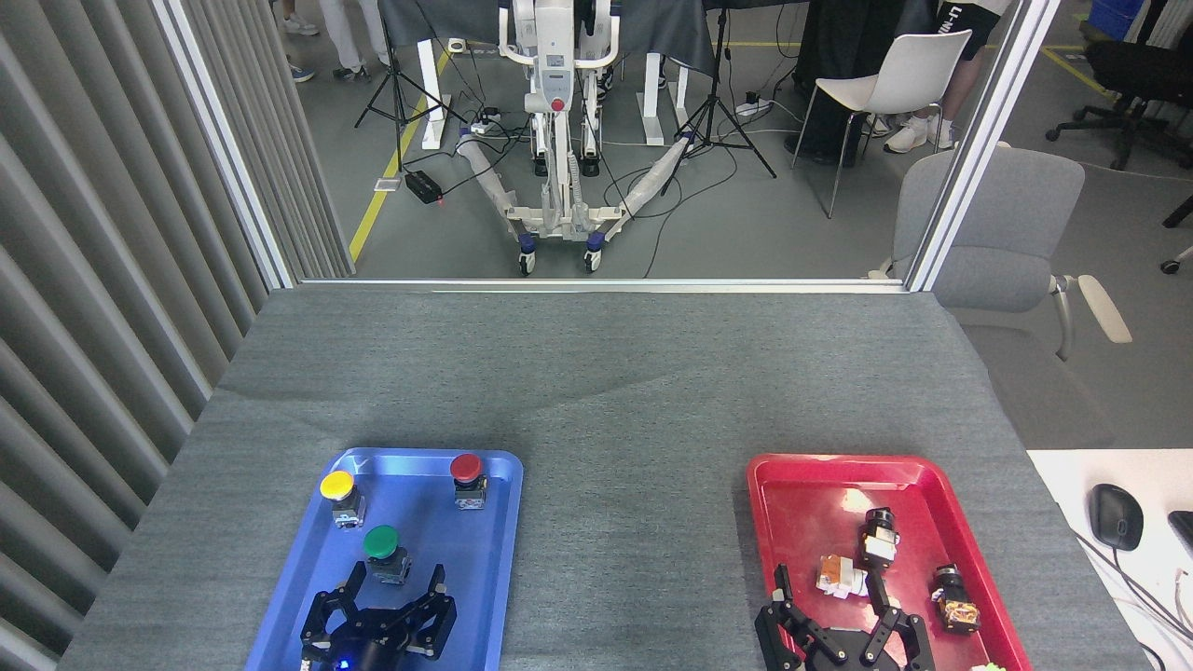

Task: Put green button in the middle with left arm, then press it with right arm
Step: 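Grasp the green button with the left gripper, then carry the green button out of the tray toward the table middle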

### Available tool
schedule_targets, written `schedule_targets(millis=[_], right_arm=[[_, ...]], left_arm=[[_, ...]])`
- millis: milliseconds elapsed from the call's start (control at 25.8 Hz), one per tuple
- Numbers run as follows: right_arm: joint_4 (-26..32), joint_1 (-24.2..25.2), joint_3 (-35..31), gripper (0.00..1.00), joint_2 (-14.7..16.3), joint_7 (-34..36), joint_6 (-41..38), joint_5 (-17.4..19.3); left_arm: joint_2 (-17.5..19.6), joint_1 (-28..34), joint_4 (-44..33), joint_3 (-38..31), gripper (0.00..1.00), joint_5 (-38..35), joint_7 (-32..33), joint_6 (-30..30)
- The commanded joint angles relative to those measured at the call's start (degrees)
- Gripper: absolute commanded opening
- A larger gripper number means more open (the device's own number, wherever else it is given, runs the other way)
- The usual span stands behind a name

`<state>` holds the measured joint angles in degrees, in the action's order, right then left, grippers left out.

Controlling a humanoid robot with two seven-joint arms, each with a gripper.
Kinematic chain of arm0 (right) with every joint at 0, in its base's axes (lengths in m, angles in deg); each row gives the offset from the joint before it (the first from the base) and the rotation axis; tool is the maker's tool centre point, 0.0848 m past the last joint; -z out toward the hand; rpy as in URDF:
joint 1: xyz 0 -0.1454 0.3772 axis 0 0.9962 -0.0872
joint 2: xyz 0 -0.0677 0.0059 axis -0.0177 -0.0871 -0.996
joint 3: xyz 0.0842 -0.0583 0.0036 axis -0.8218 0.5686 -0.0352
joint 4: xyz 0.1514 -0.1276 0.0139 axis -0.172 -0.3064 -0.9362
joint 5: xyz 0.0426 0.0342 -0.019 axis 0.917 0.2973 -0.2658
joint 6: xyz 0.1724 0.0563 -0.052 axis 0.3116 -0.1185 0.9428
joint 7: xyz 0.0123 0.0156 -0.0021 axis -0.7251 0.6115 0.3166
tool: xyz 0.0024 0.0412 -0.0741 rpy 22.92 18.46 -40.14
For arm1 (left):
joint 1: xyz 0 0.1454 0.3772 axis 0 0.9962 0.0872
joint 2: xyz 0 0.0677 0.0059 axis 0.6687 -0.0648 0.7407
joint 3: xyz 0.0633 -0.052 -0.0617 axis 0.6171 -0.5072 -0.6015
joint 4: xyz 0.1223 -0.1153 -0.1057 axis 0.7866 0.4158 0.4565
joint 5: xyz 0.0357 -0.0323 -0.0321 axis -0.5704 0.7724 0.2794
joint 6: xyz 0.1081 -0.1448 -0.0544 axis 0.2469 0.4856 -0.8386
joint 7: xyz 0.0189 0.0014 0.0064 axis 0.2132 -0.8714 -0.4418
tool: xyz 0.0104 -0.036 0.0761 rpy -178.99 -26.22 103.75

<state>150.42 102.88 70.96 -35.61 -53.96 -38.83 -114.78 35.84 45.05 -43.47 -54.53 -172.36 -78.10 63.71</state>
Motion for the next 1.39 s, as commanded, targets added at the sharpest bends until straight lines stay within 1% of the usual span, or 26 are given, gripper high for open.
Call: schedule_targets(millis=[0, 155, 232, 503, 581, 658, 813, 890, 968, 1045, 1084, 1161, 1277, 1316, 1355], right_arm=[[0.0, 0.0, 0.61, 1.0, 0.02, -0.02, 0.05, -0.02], [0.0, 0.09, 0.61, 1.0, 0.1, 0.07, 0.05, -0.02], [0.0, 0.09, 0.61, 1.0, 0.19, 0.24, -0.04, -0.02], [0.0, 0.26, 0.52, 1.0, 0.28, 0.33, -0.12, 0.07], [0.0, 0.35, 0.52, 1.0, 0.28, 0.33, -0.12, 0.07], [0.0, 0.35, 0.52, 1.0, 0.37, 0.42, -0.12, 0.07], [0.0, 0.53, 0.52, 1.0, 0.54, 0.42, -0.21, 0.25], [0.0, 0.61, 0.52, 1.0, 0.63, 0.42, -0.3, 0.25], [0.0, 0.7, 0.52, 1.0, 0.63, 0.51, -0.39, 0.25], [0.0, 0.7, 0.52, 1.0, 0.63, 0.51, -0.39, 0.25], [0.0, 0.7, 0.52, 1.0, 0.63, 0.51, -0.39, 0.25], [0.0, 0.7, 0.52, 1.0, 0.63, 0.51, -0.39, 0.25], [0.0, 0.79, 0.52, 1.0, 0.63, 0.59, -0.39, 0.25], [0.0, 0.79, 0.52, 1.0, 0.63, 0.59, -0.39, 0.25], [0.0, 0.79, 0.61, 1.0, 0.63, 0.59, -0.39, 0.25]], left_arm=[[0.17, -0.62, 1.09, -0.38, 0.97, 0.16, -0.54, 2.15], [0.17, -0.8, 1.09, -0.99, 0.97, 0.16, -0.63, 3.21], [0.34, -1.85, 1.71, -1.17, 0.97, 0.25, -0.36, 3.21], [1.48, -6.69, 7.77, -1.08, 0.95, 1.3, 1.22, 2.33], [2.89, -6.86, 8.39, -1.08, 0.9, 2.0, 1.83, 2.24], [4.56, -6.86, 8.39, -1.08, 0.82, 2.97, 2.18, 2.24], [5.35, -6.42, 8.39, -0.99, 0.56, 4.99, 2.8, 2.15], [5.7, -6.16, 8.3, -0.99, 0.44, 5.17, 2.98, 0.92], [5.7, -5.89, 7.77, -0.99, 0.25, 4.91, 2.89, -2.33], [5.88, -5.63, 6.98, -0.91, 0.04, 4.64, 2.19, -7.25], [6.23, -5.63, 6.28, -0.91, 0.0, 4.55, 2.01, -9.97], [6.84, -5.89, 4.61, -0.91, 0.0, 4.47, 1.92, -13.49], [6.41, -6.16, 0.65, -0.12, 0.0, 4.47, 1.92, -15.16], [6.14, -6.6, -0.4, 1.29, 0.0, 4.38, 1.83, -15.78], [5.79, -7.12, -0.84, 4.28, 0.0, 4.38, 1.75, -16.48]])
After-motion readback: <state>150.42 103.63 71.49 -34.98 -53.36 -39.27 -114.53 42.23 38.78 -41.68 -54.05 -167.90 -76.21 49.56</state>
